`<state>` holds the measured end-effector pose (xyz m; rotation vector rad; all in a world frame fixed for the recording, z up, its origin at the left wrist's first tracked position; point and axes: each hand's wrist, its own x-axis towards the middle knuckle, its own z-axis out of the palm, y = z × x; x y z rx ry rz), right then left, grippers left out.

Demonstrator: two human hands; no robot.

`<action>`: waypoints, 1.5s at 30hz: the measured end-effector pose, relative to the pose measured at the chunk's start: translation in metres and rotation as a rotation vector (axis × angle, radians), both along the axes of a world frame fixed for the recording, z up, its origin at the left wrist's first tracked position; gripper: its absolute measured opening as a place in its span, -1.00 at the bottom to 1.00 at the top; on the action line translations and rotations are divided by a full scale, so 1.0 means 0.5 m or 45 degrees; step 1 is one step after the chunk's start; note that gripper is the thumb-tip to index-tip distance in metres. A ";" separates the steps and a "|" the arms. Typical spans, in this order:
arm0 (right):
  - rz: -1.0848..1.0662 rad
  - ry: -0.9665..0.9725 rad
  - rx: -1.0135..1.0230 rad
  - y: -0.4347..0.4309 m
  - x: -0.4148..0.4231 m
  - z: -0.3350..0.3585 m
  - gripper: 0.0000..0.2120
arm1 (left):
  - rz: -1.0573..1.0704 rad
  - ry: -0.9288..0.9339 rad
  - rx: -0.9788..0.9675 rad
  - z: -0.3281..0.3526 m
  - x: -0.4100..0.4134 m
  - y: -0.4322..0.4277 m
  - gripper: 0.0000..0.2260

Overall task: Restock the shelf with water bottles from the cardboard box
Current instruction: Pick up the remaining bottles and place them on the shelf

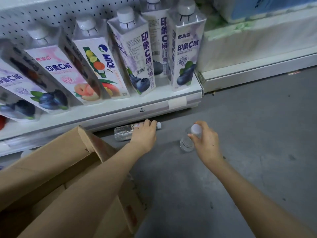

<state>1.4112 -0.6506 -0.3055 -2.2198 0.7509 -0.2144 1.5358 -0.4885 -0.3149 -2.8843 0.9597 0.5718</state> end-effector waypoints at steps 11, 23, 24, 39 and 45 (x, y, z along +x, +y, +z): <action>0.090 -0.140 -0.163 0.011 0.099 -0.060 -0.75 | 0.078 -0.031 0.130 -0.152 0.076 -0.015 -0.54; 0.067 -0.138 -0.164 0.022 0.087 -0.065 -0.72 | 0.050 -0.011 0.255 -0.204 0.095 -0.002 -0.30; 0.057 -0.144 -0.173 0.020 0.086 -0.067 -0.72 | 0.040 -0.052 0.277 -0.205 0.093 -0.007 -0.27; 0.006 -0.167 -0.028 0.010 0.050 -0.064 -0.73 | 0.049 -0.013 0.135 -0.205 0.049 -0.014 -0.60; -0.029 -0.239 0.042 0.010 0.019 0.000 -0.72 | 0.322 0.200 -0.655 -0.093 0.022 -0.020 -0.42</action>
